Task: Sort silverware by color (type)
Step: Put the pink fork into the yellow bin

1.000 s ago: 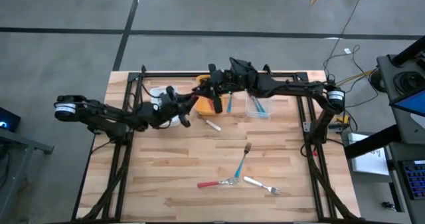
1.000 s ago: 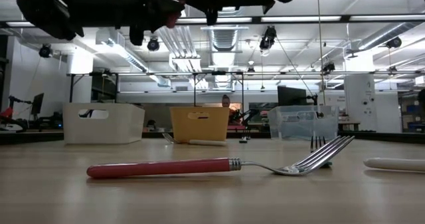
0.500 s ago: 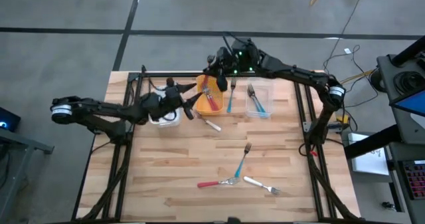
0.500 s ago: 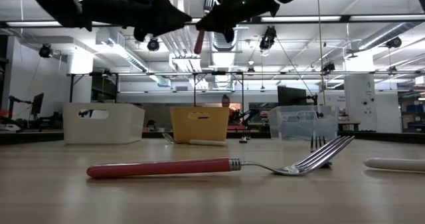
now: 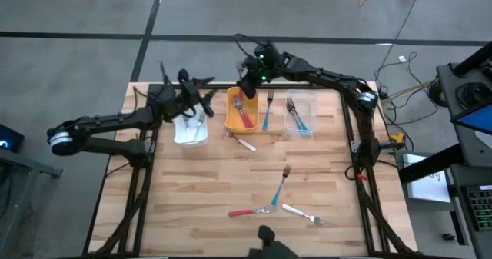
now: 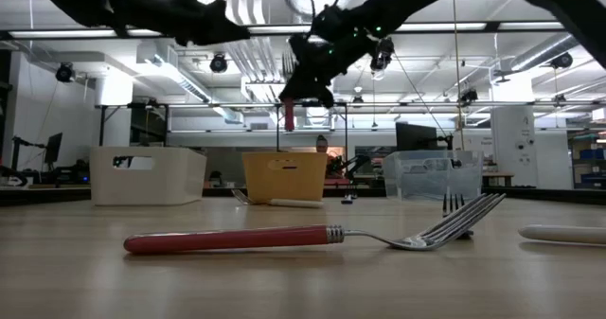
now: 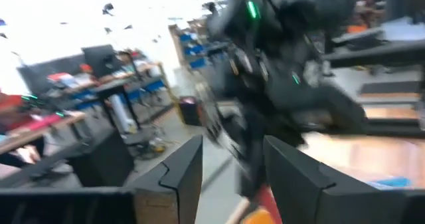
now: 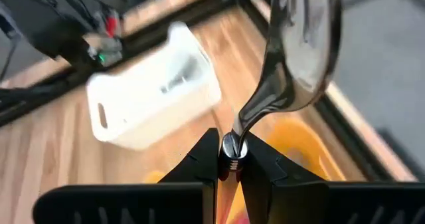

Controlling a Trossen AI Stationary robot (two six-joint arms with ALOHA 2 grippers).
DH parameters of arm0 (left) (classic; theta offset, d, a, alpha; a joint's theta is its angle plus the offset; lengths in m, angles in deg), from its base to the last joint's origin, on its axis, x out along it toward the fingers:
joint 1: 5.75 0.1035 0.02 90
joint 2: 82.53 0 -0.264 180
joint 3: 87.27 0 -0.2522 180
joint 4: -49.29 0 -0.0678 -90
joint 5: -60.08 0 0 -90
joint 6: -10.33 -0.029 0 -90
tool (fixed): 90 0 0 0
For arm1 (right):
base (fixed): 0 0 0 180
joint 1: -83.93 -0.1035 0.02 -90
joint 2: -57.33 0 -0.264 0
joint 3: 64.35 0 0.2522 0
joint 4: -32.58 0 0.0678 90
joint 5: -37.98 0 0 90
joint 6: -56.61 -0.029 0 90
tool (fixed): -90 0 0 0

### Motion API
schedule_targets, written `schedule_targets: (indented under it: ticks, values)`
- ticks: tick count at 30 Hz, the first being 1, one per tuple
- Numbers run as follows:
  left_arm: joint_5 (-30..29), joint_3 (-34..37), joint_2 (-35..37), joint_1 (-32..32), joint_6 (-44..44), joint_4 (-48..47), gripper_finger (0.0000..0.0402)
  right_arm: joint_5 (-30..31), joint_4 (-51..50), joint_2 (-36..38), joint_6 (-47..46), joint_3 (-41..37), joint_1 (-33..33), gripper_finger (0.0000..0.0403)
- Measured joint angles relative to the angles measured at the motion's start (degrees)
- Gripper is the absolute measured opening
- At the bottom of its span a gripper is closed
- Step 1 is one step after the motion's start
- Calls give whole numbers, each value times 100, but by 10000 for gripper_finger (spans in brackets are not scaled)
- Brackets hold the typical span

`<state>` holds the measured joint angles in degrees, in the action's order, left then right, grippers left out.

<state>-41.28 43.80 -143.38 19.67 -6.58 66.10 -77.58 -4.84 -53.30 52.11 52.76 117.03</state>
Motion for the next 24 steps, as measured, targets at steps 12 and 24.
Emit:
schedule_targets:
  ticks: [12,24]
  values:
    - [-1,394,545,604,-115,-53,136,-458,-2768,-1318,-369,1966,-22,26]
    - [-14,404,752,635,-382,-241,136,-427,-3036,-1532,-488,2116,-85,26]
